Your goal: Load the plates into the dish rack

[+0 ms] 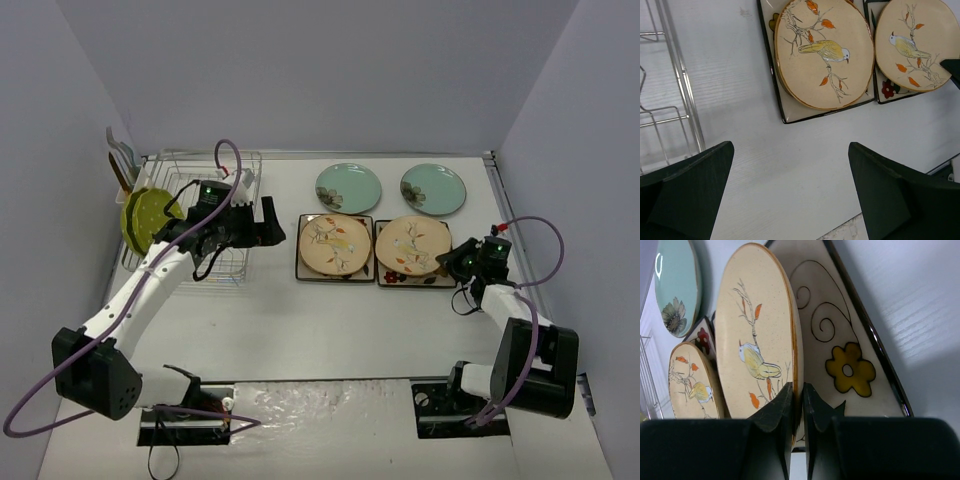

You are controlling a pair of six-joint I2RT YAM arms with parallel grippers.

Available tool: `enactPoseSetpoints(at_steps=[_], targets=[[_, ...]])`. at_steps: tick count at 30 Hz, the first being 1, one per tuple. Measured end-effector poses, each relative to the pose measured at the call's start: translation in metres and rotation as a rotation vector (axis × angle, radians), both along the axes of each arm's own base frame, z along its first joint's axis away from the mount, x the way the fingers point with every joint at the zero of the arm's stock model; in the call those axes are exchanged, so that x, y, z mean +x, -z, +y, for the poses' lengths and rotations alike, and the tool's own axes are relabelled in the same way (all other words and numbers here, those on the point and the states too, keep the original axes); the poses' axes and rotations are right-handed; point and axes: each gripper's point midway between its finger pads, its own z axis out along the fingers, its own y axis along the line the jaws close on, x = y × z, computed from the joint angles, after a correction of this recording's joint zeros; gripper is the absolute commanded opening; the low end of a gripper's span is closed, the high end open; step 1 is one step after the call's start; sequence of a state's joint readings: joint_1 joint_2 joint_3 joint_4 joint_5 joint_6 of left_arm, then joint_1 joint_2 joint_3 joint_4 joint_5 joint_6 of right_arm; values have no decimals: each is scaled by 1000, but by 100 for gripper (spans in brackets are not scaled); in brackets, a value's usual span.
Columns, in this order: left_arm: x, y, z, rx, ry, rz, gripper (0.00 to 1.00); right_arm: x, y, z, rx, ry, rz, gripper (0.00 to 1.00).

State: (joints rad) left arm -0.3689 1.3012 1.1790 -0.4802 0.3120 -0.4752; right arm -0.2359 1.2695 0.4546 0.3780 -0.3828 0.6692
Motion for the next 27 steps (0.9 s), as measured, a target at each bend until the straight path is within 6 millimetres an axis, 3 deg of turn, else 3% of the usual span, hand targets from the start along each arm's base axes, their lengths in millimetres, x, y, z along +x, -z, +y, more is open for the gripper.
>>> enactPoseSetpoints(at_steps=[10, 18, 23, 27], targets=[[9, 0, -50, -102, 42, 72, 97, -7, -32, 13, 74, 1, -46, 0], [29, -20, -97, -184, 85, 43, 97, 4, -81, 53, 166, -153, -145, 0], [38, -15, -126, -234, 104, 80, 97, 7, -116, 82, 199, -267, -215, 0], [45, -6, -144, -257, 112, 117, 94, 5, -132, 101, 213, -340, -247, 0]])
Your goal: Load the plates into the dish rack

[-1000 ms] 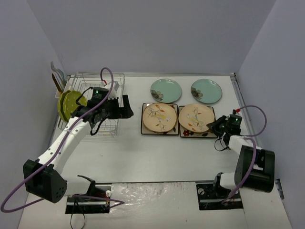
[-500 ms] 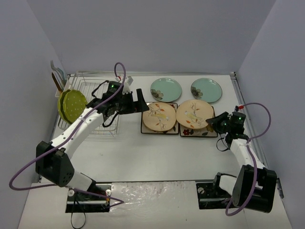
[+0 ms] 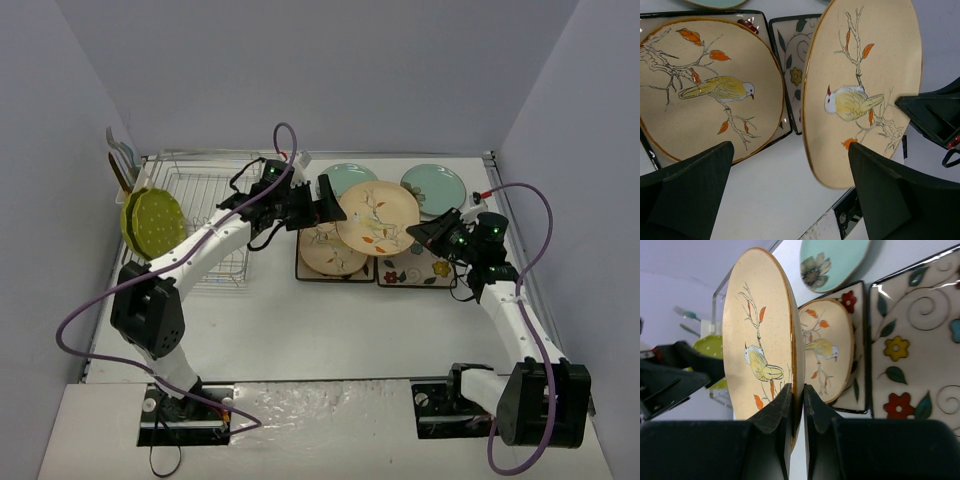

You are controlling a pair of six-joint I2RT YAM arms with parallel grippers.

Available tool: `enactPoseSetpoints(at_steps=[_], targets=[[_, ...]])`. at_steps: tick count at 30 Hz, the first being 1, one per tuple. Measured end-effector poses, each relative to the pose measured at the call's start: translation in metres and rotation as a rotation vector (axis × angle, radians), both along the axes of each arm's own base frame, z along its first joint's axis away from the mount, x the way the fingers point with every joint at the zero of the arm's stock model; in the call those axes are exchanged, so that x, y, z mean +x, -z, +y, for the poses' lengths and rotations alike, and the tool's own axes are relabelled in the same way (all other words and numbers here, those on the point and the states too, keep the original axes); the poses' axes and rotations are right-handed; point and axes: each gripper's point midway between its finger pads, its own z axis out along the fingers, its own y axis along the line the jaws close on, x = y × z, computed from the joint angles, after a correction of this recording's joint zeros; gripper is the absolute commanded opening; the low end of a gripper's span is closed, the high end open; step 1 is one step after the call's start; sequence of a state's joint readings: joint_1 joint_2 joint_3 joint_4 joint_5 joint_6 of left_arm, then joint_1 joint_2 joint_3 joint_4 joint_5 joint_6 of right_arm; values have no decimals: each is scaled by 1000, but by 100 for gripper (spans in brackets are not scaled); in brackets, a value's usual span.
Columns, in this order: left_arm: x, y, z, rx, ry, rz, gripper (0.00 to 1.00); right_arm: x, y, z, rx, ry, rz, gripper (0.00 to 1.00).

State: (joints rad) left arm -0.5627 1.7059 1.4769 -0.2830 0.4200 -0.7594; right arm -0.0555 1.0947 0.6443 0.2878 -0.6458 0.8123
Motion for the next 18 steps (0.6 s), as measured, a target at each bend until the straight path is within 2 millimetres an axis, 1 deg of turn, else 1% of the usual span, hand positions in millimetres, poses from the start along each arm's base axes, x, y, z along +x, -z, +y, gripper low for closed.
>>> enactPoseSetpoints(at_steps=[1, 4, 6, 11, 13, 15, 18], targets=[[0, 1, -4, -6, 4, 8, 92, -1, -2, 4, 5, -15, -4, 0], [-2, 2, -13, -25, 15, 28, 76, -5, -5, 11, 24, -46, -6, 0], [-4, 1, -17, -39, 23, 35, 61, -6, -6, 13, 35, -53, -3, 0], [-7, -8, -27, -92, 34, 44, 41, -6, -10, 14, 42, -59, -16, 0], [-8, -11, -30, -108, 39, 51, 35, -6, -11, 16, 45, -65, -22, 0], [-8, -13, -32, -122, 37, 55, 25, -5, -14, 17, 49, -66, -30, 0], [-5, -15, -31, -137, 20, 61, 0, -3, -16, 17, 54, -62, -39, 0]])
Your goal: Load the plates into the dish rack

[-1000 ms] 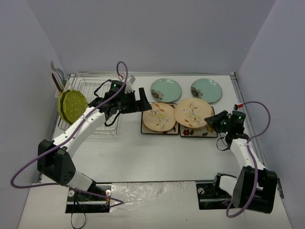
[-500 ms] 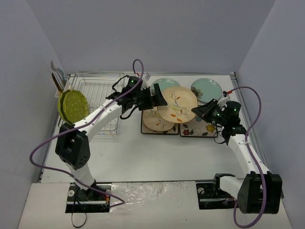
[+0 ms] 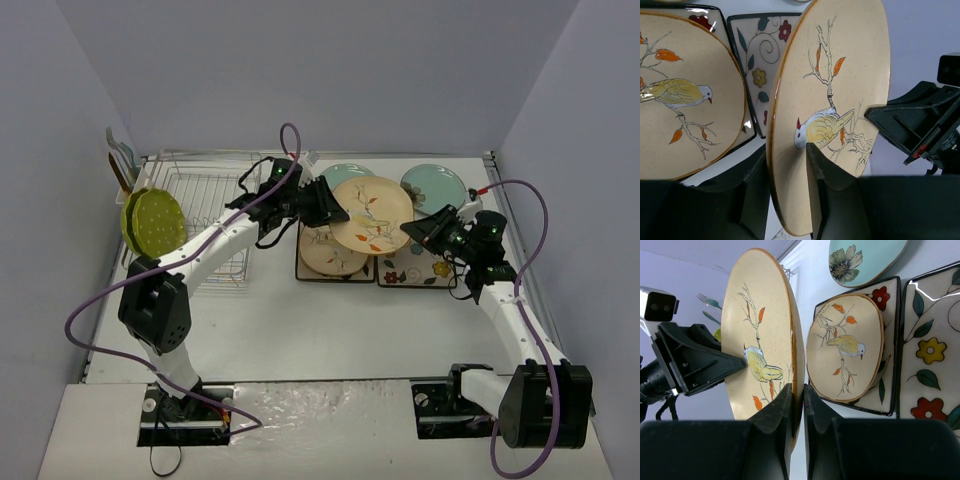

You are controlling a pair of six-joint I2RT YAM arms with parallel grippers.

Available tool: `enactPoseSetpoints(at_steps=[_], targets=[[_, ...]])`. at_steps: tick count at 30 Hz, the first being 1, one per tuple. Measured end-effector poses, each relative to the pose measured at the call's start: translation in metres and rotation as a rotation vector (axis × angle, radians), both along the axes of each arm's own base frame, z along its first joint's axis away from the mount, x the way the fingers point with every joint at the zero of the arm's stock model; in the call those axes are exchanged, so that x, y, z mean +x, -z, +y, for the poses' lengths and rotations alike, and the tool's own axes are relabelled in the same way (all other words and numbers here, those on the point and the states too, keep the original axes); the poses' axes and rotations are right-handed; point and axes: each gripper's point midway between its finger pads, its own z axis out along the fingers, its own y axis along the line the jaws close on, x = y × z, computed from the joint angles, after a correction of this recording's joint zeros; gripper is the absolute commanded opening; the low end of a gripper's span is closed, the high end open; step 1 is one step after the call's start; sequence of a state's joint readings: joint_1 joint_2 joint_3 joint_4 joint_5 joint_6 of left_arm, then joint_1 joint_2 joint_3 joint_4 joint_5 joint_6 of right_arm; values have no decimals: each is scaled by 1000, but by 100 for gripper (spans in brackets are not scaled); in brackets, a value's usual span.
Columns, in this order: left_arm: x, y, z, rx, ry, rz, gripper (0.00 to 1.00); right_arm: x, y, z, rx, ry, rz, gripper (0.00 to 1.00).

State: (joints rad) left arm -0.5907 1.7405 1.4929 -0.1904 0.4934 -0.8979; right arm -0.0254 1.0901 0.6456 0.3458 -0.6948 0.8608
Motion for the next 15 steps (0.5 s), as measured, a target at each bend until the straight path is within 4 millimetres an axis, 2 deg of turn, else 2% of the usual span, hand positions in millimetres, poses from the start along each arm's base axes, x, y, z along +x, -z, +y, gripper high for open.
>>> enactPoseSetpoints(at_steps=[4, 5, 6, 9, 11, 12, 15], targets=[[1, -10, -2, -45, 6, 1, 0, 1, 0, -1, 4, 10, 1, 0], [1, -11, -2, -45, 5, -1, 0, 1, -2, -1, 2, 7, -6, 9], [1, -11, -1, -43, 7, -2, 0, 1, -2, -1, -1, 6, -11, 24], [-1, -7, 1, -26, 13, -1, 0, -2, 1, 0, -31, -14, -17, 51], [-2, -3, 6, -4, 18, 1, 0, -5, 5, 2, -56, -31, -12, 82], [-3, -1, 9, 11, 22, 0, 0, -6, 7, 3, -67, -40, -9, 93], [-1, 5, 31, 81, 14, -16, 0, -8, 8, 3, -100, -57, -20, 100]])
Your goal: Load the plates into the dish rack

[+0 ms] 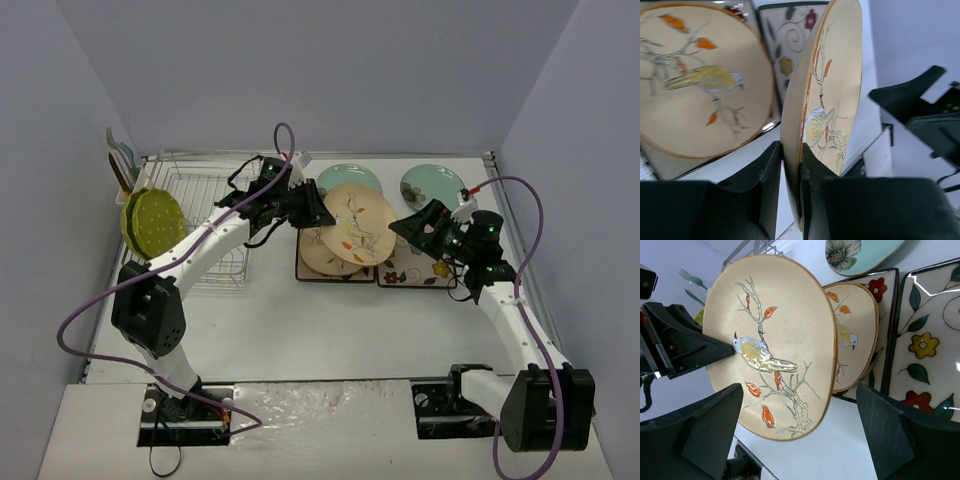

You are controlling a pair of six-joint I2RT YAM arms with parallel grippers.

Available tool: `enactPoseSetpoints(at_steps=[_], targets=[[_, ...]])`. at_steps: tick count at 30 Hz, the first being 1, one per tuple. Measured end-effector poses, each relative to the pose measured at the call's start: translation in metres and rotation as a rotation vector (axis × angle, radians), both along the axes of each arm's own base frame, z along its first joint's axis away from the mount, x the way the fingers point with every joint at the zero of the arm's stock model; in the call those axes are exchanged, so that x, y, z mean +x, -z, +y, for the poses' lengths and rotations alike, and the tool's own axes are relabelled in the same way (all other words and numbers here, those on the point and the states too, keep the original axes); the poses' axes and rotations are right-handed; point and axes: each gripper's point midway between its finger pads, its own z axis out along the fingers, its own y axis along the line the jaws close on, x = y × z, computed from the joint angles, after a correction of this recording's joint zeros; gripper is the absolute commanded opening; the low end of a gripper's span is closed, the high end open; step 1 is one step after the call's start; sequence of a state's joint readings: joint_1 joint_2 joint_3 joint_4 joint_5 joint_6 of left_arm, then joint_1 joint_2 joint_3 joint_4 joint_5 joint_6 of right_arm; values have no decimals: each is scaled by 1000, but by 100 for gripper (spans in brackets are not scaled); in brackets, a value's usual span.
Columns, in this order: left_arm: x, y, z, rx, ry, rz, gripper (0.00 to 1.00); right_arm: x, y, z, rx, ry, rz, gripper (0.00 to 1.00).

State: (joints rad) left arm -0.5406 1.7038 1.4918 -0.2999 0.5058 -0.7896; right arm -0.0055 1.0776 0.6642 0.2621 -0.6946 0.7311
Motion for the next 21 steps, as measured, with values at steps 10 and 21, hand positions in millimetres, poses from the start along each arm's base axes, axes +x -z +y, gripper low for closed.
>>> enactPoseSetpoints(at_steps=[10, 21], targets=[[36, -28, 175, 438, -182, -150, 0, 8, -35, -4, -72, -15, -99, 100], [29, -108, 352, 1065, -383, -298, 0, 3, -36, 11, -74, -71, -87, 100]])
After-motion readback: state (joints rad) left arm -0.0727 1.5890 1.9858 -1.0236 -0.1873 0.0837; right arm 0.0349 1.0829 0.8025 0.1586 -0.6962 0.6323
